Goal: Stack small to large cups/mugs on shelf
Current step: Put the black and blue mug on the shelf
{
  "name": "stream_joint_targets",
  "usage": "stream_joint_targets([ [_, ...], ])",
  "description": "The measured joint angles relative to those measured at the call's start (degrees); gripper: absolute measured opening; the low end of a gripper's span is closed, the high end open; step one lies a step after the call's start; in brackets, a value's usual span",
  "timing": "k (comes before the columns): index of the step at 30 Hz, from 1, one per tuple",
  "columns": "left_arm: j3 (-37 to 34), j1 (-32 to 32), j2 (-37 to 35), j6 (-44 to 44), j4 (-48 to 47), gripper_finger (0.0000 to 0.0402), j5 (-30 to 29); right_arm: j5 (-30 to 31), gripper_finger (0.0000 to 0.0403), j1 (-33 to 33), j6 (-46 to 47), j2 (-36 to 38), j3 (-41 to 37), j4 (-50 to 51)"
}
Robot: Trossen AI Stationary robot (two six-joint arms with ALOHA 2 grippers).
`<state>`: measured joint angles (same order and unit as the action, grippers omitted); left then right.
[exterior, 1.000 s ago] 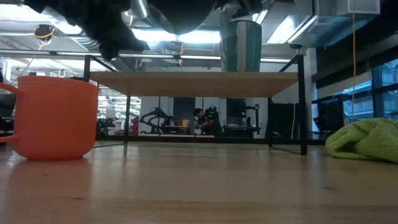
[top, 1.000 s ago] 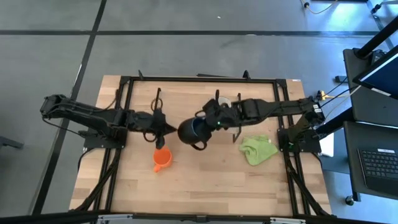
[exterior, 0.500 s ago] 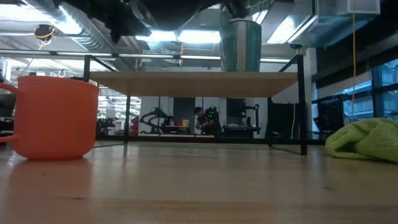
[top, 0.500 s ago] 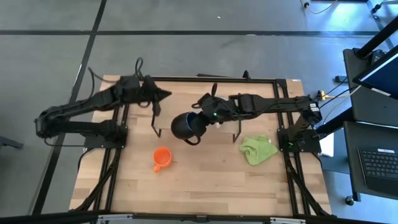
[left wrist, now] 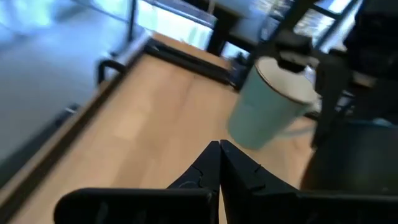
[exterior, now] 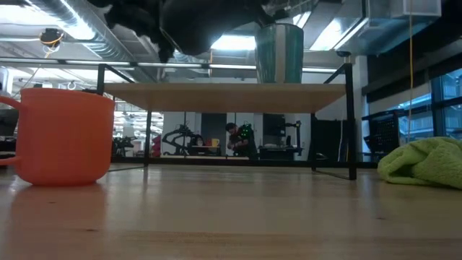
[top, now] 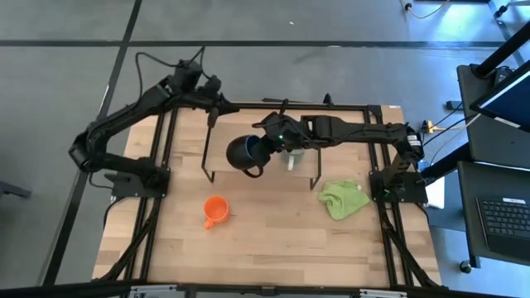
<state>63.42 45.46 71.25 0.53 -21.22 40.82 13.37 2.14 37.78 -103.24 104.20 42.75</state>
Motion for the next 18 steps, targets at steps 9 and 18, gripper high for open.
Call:
stream_joint_targets([
  [9,0.31,3.19,6.17,-4.15,1.58,0.0,15.36,-0.47,0.0032,2.74,-1.09,-0.75,0.0,1.23],
  [18,0.35,5.8,10.56,-4.39,5.47,0.0,18.43,-2.61,0.0032,4.85,-2.37,-2.43,0.04,0.44],
])
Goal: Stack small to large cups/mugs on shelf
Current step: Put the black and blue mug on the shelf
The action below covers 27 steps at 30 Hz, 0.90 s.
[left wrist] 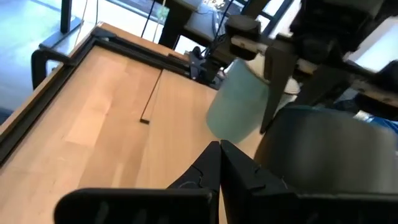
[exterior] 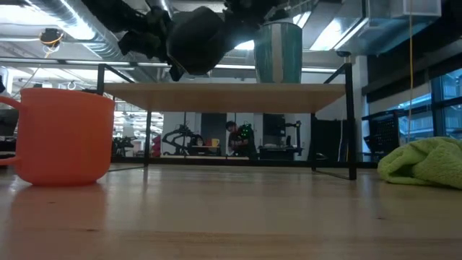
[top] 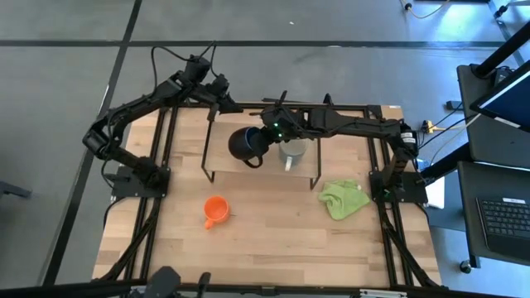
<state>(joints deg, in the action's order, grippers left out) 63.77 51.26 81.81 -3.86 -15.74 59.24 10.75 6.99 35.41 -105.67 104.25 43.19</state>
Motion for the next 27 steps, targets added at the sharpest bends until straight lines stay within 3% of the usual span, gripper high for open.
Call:
stream_joint_targets([
  [12,0.0,0.23,0.77,-1.8,0.65,0.0,0.07,-1.53,0.0033,0.47,-1.59,-0.88,-0.07,-1.65],
  [17,0.0,-0.27,0.77,-1.81,0.61,0.0,0.24,-1.48,0.0033,0.71,-6.26,-0.92,-0.07,-1.33],
  [27,0.0,-2.53,0.77,-1.81,0.4,0.0,0.17,1.87,0.0033,2.29,-11.89,-0.96,0.57,-3.36],
])
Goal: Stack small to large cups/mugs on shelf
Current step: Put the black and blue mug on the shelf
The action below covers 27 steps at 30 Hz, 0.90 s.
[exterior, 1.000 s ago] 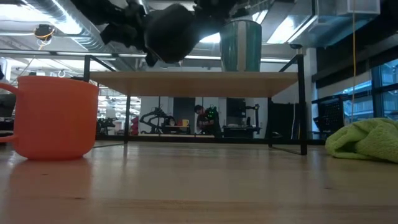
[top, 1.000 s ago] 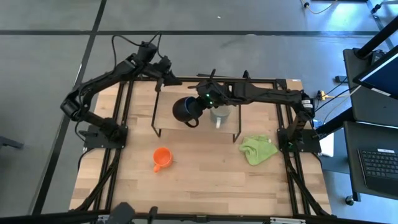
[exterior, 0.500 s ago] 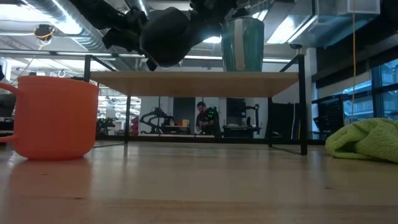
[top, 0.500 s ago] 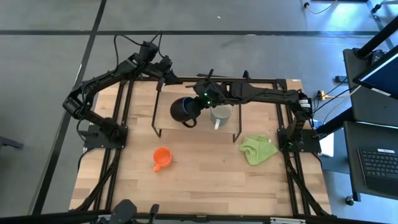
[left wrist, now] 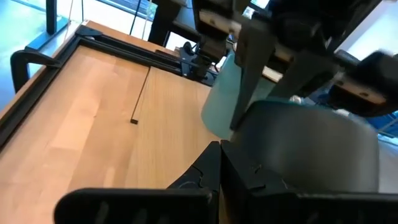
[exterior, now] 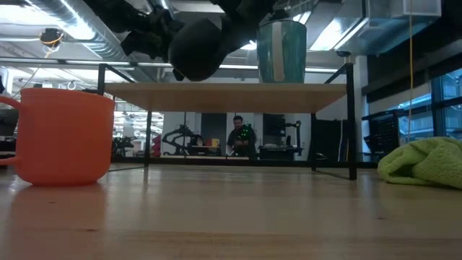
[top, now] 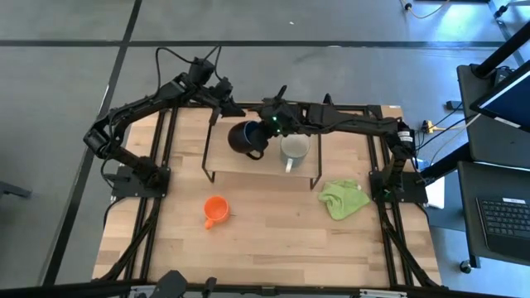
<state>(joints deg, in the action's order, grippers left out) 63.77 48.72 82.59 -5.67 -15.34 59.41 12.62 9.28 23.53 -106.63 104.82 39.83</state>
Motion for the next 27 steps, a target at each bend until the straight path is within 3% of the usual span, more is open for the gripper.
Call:
stream_joint_targets([
  [4,0.0,0.18,0.0,-0.31,-0.08,0.0,-0.45,-0.06,0.0033,0.1,-2.75,0.0,3.14,1.5],
  [13,0.0,1.9,0.0,-0.17,-0.06,0.0,-1.37,0.57,0.0033,1.71,-6.12,0.0,11.81,15.05],
  [27,0.0,1.72,0.0,-0.87,1.36,0.0,-1.44,-4.93,0.0033,2.95,-5.35,-3.19,12.08,11.62],
])
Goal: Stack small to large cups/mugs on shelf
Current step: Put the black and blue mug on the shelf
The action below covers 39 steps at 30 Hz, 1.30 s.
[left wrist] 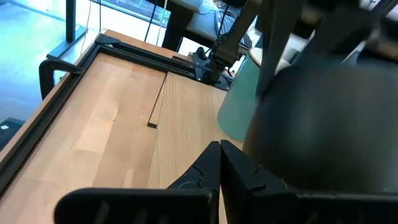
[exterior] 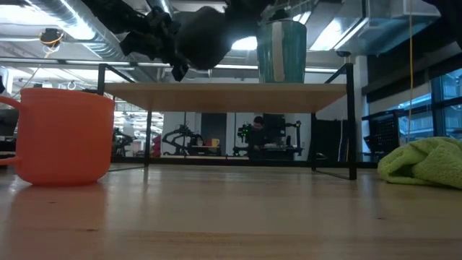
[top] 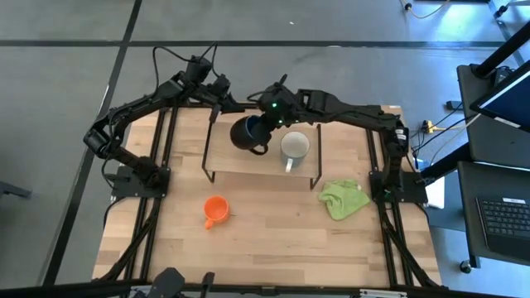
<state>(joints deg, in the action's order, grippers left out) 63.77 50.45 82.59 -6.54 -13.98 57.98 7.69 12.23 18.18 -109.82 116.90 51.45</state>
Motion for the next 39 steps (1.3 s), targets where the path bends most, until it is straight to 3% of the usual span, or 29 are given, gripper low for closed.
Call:
stream_joint_targets([
  [39,-0.07,-2.59,2.99,-1.55,0.79,0.0,-1.79,0.1,0.0033,0.52,0.81,-1.49,0.02,6.96],
])
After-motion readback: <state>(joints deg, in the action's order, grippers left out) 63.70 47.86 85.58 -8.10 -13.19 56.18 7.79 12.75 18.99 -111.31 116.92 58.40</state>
